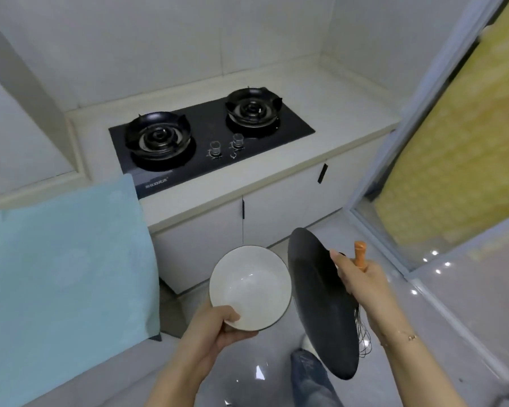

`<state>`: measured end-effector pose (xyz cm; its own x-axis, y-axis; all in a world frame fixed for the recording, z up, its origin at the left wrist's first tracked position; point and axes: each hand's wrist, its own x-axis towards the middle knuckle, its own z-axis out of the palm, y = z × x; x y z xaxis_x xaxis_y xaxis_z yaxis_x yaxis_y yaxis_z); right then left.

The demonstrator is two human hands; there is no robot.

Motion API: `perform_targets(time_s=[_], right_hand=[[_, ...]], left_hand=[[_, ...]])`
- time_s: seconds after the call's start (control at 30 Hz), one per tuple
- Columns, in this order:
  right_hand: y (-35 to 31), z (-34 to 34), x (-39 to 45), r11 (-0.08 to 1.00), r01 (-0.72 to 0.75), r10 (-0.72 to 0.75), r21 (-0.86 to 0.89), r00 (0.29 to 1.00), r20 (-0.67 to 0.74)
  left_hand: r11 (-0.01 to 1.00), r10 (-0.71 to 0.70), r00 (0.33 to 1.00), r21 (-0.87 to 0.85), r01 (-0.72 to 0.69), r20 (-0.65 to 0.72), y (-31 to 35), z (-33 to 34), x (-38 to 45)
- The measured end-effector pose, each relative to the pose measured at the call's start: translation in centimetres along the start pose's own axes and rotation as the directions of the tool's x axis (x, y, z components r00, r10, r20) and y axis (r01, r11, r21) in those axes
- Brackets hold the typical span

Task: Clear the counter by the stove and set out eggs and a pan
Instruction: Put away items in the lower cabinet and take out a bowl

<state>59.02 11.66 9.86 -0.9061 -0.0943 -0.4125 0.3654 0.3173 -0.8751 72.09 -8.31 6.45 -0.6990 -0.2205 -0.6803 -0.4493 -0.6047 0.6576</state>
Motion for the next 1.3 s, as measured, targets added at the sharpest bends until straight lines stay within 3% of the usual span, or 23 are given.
perform_targets(time_s=[0.33, 0.57, 0.87, 1.07, 1.3], right_hand=[[-5.7, -11.2, 18.1, 0.999, -0.026, 0.025, 0.032, 1.0, 0.014], [-12.1, -18.9, 29.3, 0.994, 0.11, -0.109, 0.01, 0.994, -0.018], [-22.0, -23.6, 43.2, 0.976, 0.217, -0.213, 0.021, 0.969, -0.122], [-28.5, -24.3, 52.3, 0.956, 0.282, -0.291, -0.079, 0.946, -0.144], [-32.6, -22.7, 63.2, 0.834, 0.386, -0.455, -0.394, 0.885, -0.097]], left_hand=[[1.0, 0.009, 0.997, 0.007, -0.008, -0.08, 5.8, 16.8, 13.6], [1.0, 0.013, 1.0, -0.003, -0.013, -0.019, 11.1, 27.6, 21.8], [0.998, 0.044, 0.999, 0.049, -0.045, 0.019, 19.2, 36.7, 34.6], [0.998, 0.063, 0.996, 0.004, -0.063, 0.057, 25.4, 41.2, 44.0], [0.996, 0.082, 0.996, -0.049, -0.08, 0.033, 30.7, 43.5, 50.9]])
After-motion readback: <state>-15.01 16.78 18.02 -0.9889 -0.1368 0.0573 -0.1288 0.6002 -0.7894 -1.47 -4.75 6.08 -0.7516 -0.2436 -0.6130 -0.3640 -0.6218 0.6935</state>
